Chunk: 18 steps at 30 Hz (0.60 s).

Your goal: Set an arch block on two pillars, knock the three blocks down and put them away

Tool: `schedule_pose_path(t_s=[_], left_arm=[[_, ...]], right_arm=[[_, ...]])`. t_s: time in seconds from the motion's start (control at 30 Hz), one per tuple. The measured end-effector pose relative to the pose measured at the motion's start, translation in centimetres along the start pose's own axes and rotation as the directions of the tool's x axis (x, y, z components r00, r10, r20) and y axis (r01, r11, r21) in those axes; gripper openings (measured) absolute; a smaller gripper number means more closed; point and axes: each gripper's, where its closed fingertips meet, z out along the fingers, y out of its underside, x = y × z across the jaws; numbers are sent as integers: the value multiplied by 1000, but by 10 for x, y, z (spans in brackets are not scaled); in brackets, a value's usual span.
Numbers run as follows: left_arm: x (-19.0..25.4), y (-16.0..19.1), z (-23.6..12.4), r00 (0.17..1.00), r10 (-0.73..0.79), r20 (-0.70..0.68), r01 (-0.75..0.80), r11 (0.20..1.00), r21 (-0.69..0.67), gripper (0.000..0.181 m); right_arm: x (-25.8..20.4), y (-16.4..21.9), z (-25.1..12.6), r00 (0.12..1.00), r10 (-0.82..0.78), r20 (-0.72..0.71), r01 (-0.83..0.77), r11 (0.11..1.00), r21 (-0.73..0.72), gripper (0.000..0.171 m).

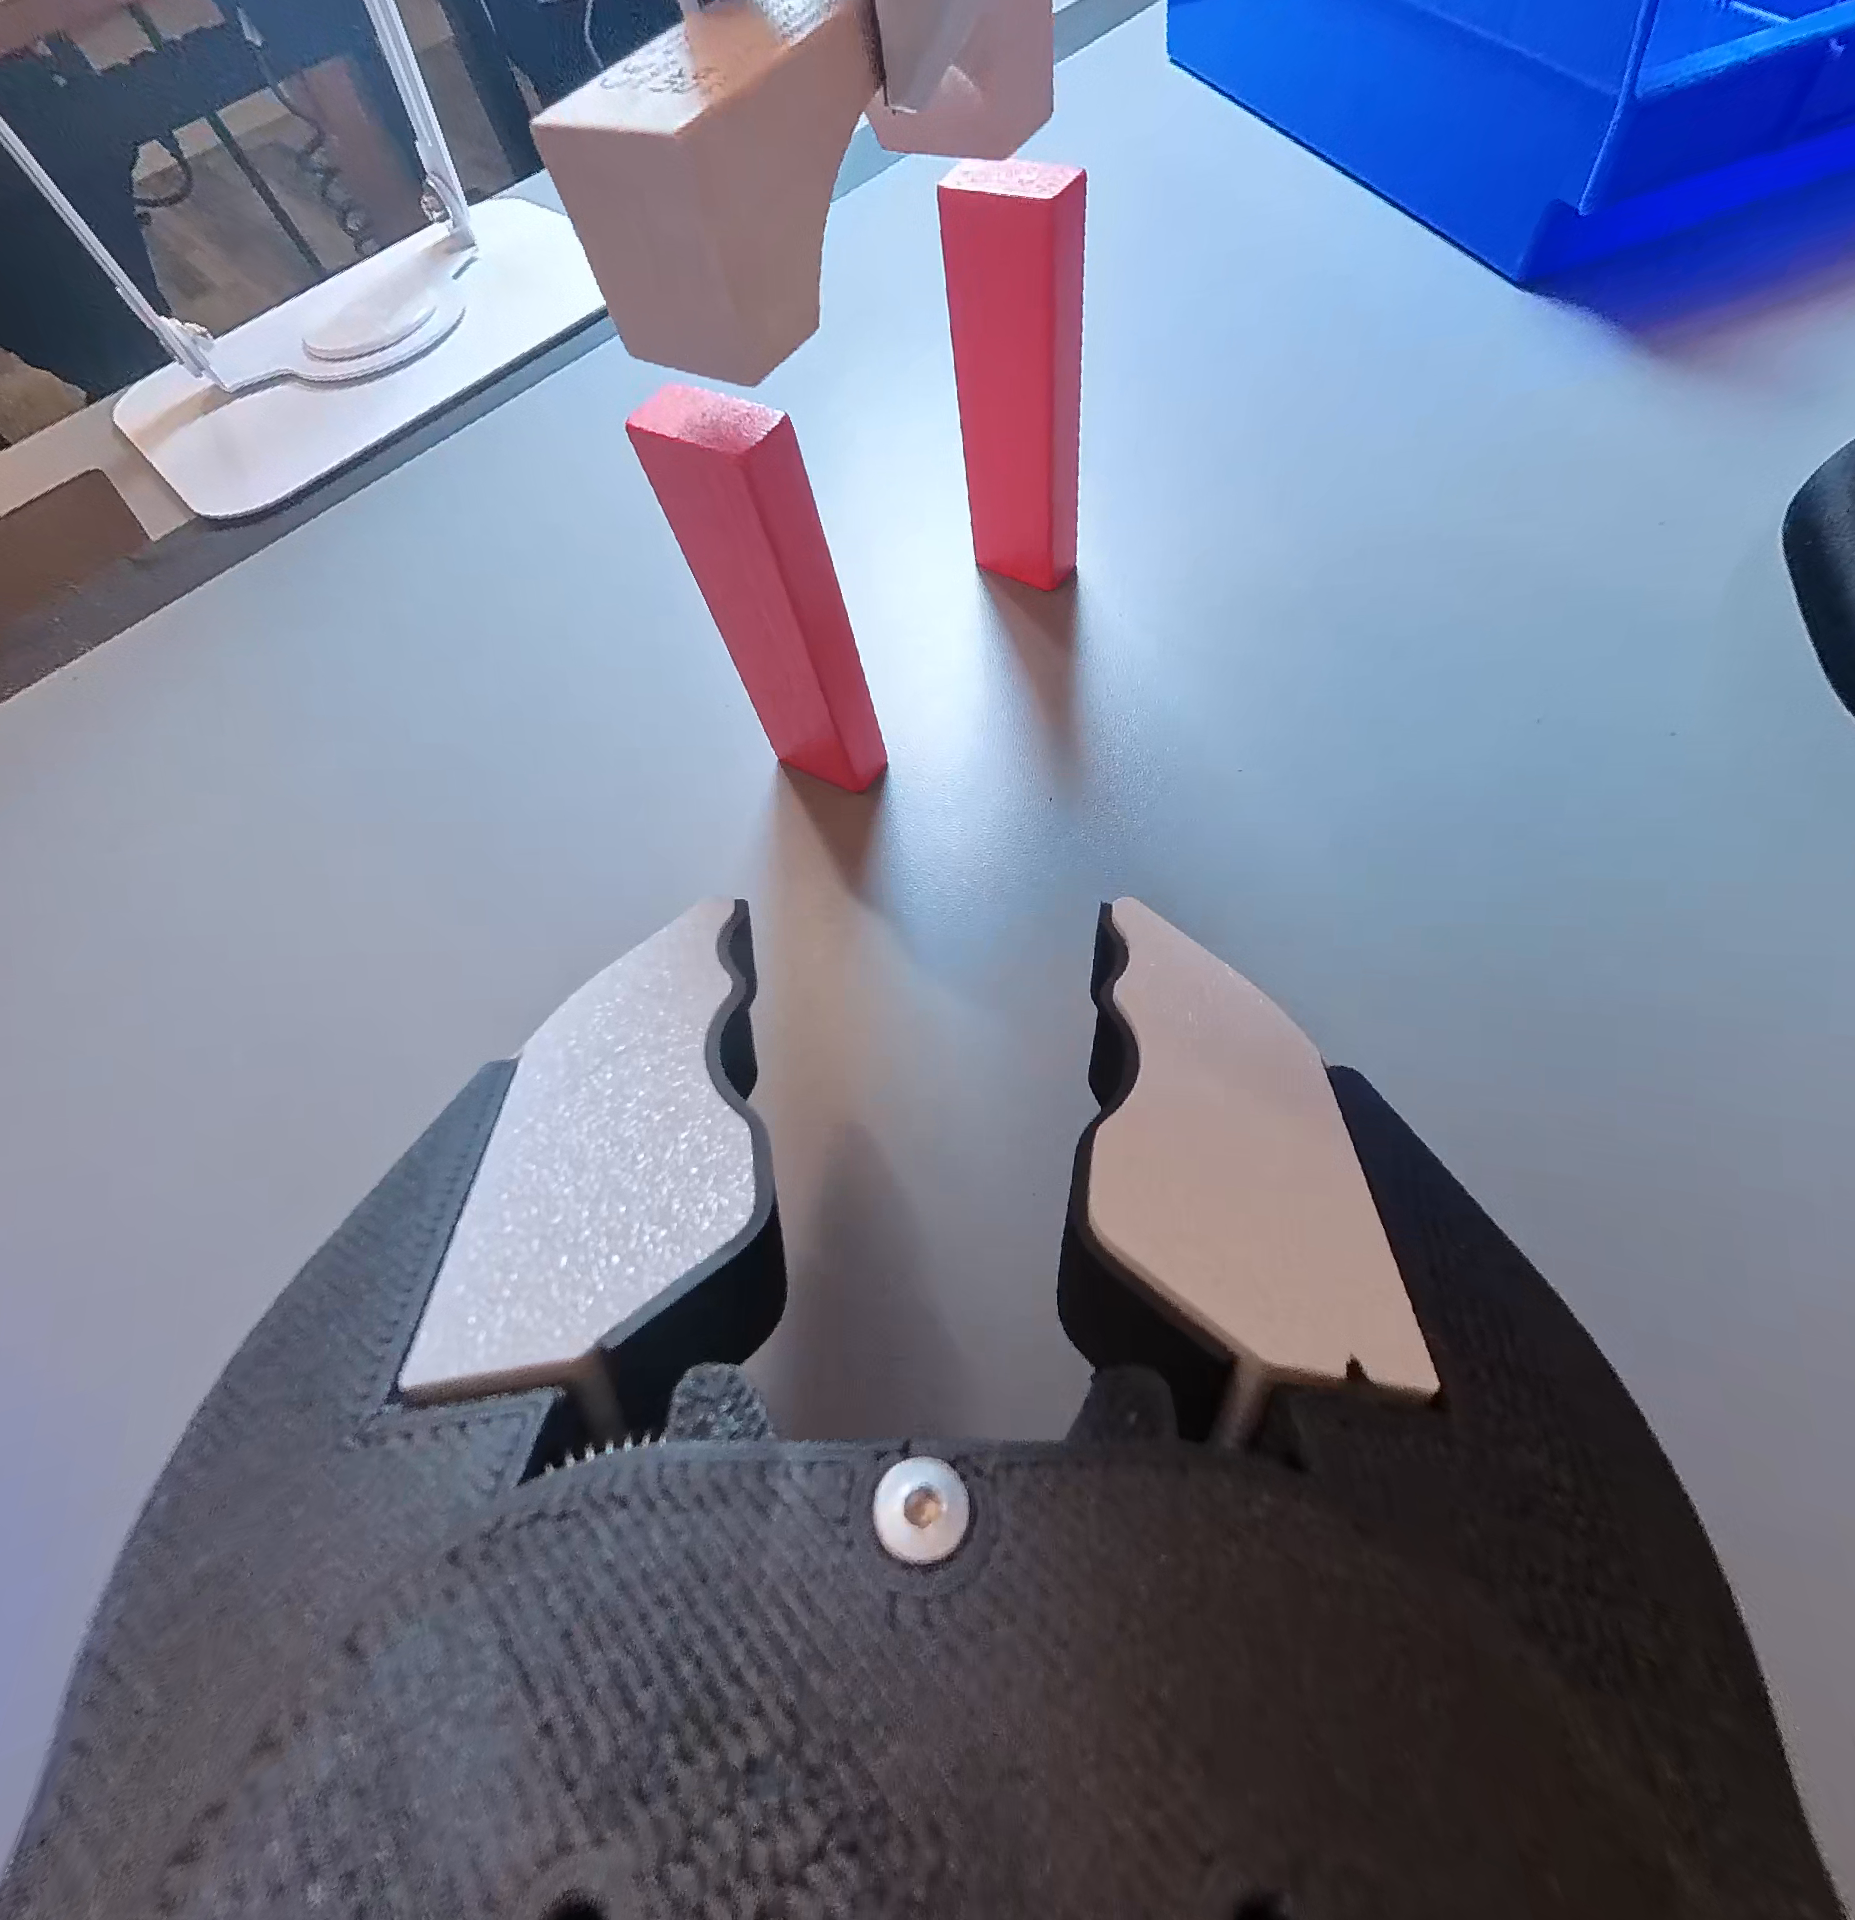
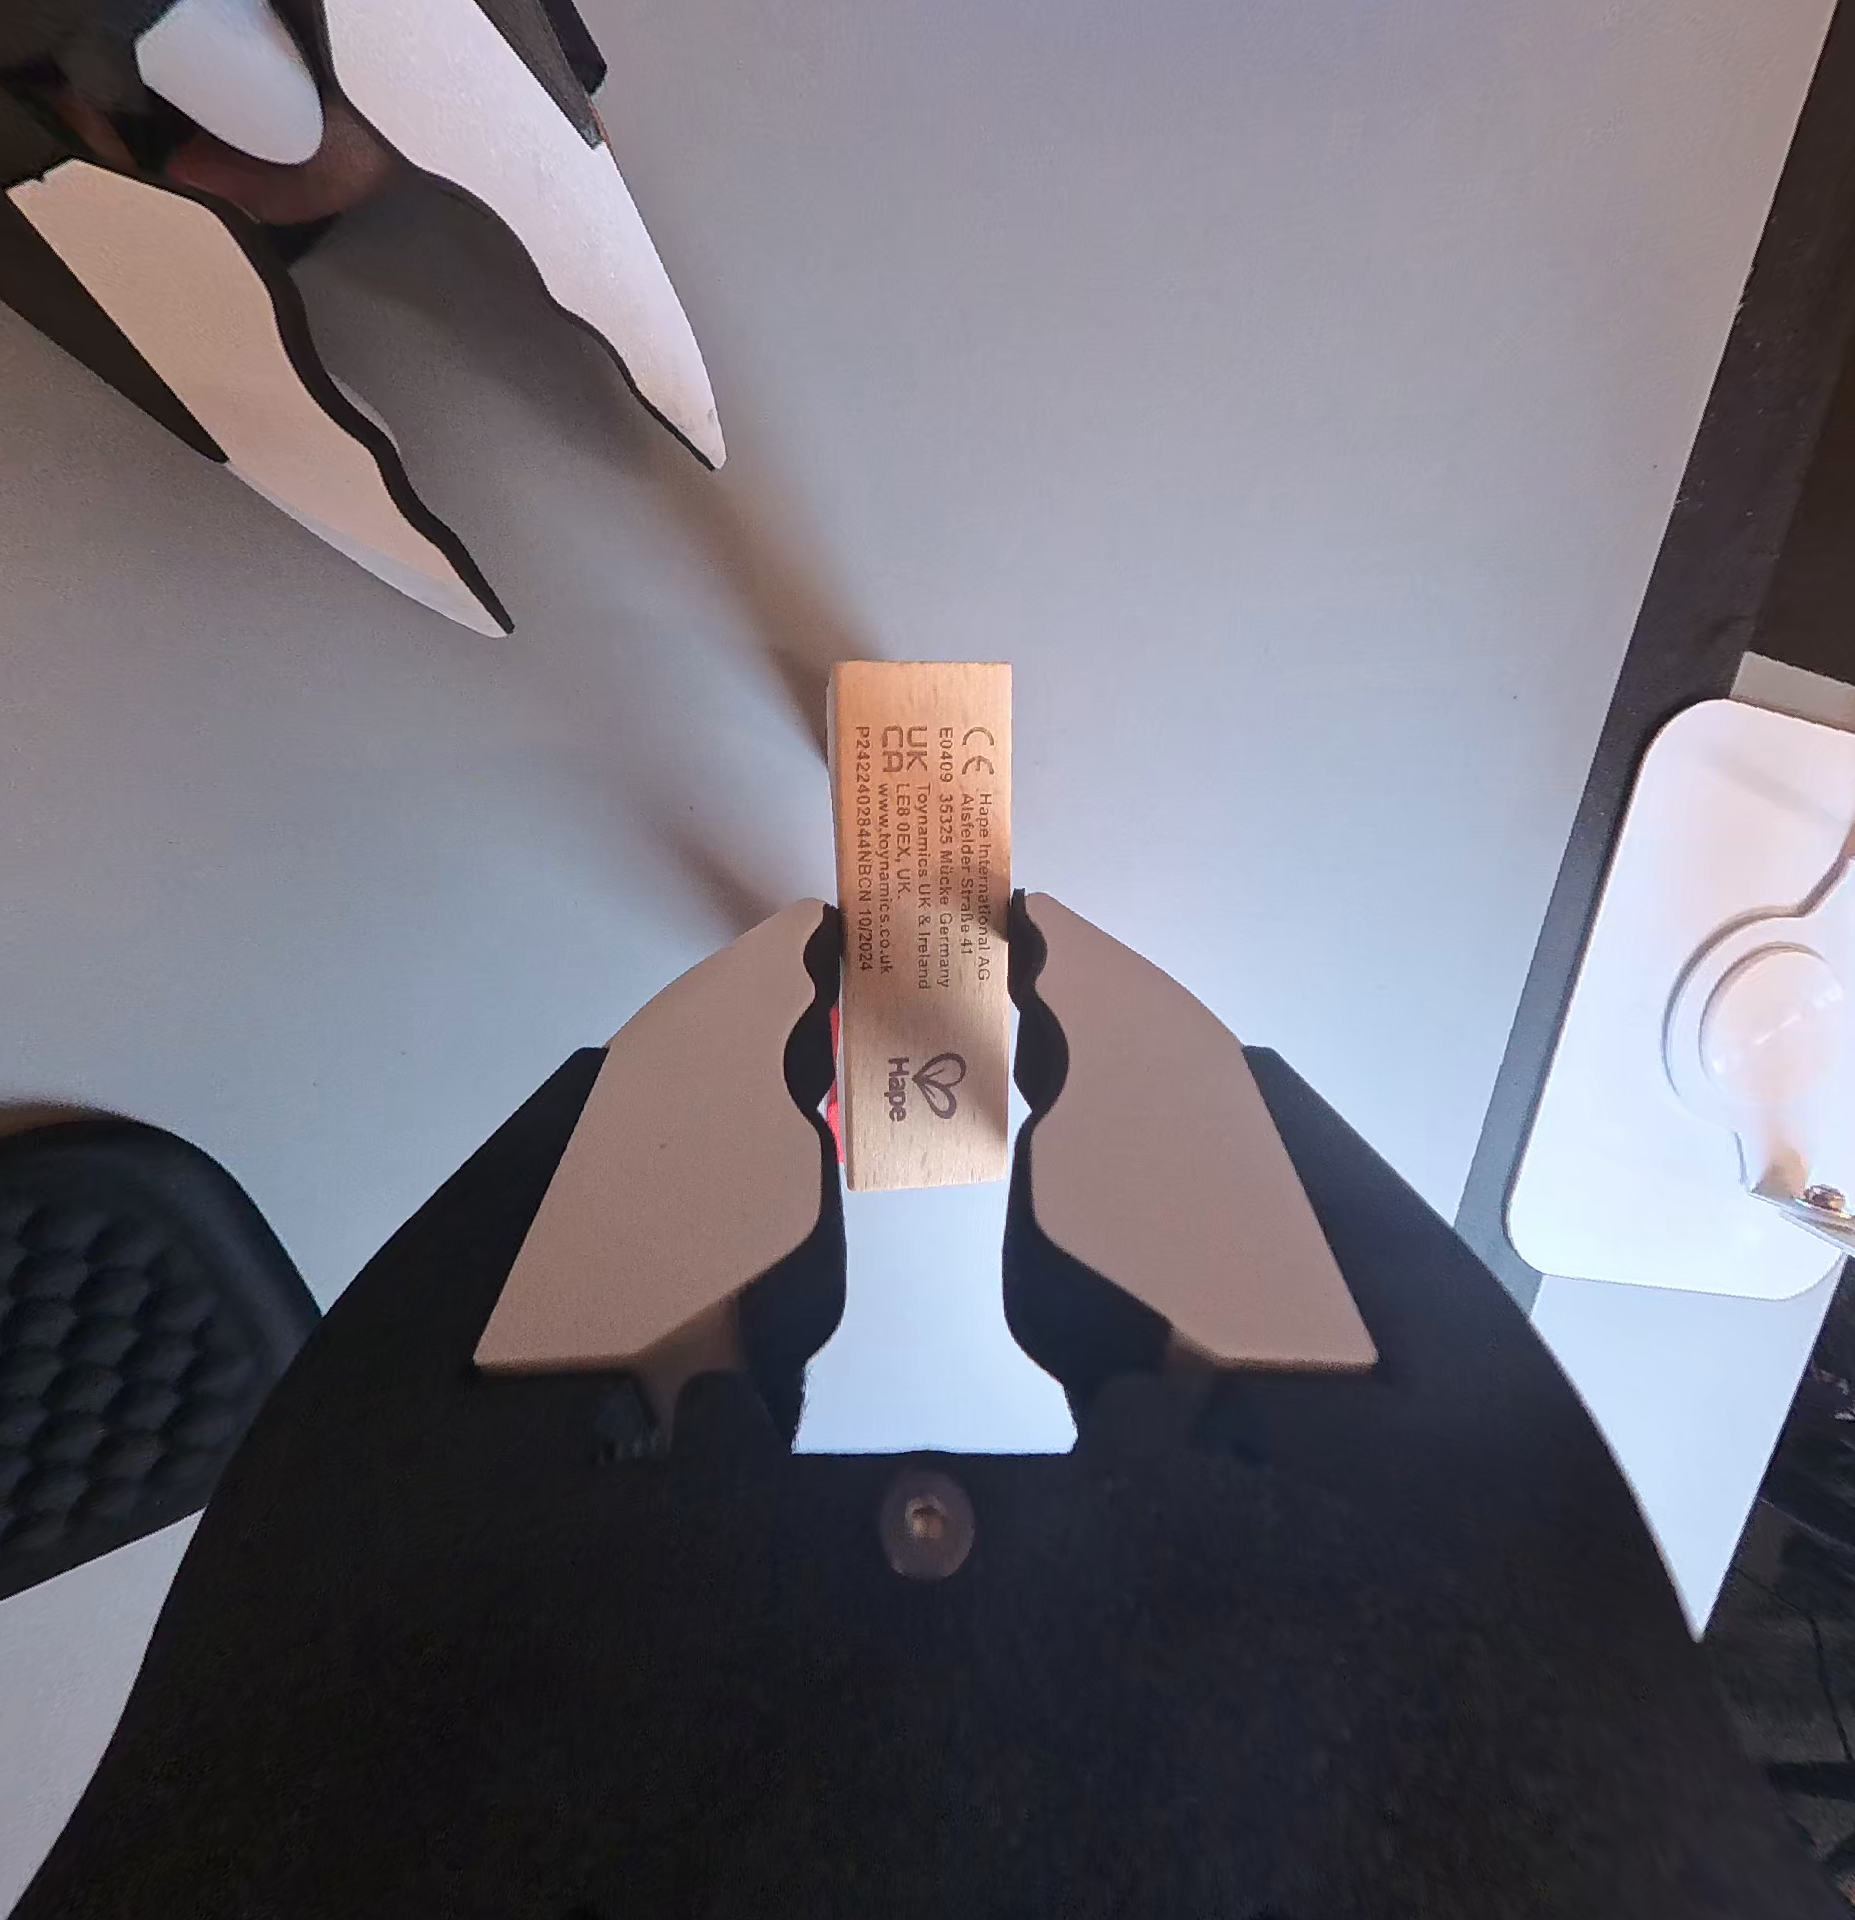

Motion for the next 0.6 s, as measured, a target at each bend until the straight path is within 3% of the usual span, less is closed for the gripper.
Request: schedule_pose_path(t_s=[0.03, 0.6], left_arm=[[0, 0, 0, 1000, -1, -1, 1, 1000, 0, 63], [3, 0, 0, 1000, 14, -18, -14, 1000, -3, 60]], right_arm=[[0, 0, 0, 1000, 0, 1, 0, 1000, 2, 32], [4, 5, 6, 1000, 4, -6, -4, 1000, -2, 32]])
